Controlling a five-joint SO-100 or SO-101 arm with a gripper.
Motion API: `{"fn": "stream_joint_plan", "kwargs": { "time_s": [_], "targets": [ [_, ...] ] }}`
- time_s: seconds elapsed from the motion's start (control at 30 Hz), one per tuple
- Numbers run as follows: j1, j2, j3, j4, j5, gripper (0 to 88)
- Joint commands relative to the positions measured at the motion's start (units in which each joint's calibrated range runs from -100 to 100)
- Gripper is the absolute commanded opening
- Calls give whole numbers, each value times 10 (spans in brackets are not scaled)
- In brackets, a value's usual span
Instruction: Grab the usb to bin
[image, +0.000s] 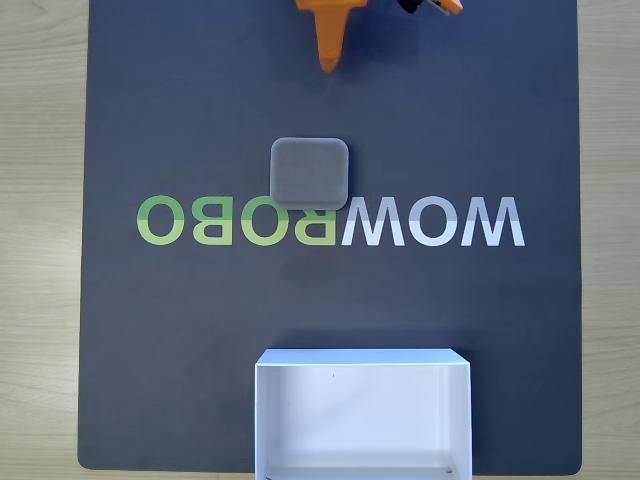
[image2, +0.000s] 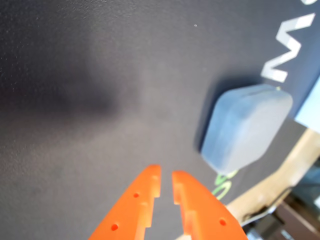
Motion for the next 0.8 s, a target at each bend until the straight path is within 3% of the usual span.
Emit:
{"fn": "stream_joint_plan", "kwargs": {
  "time_s": [0.0,0.77],
  "targets": [
    [2,5,-7,4,1,25],
    [2,15,-12,3,1,25]
  ]
}}
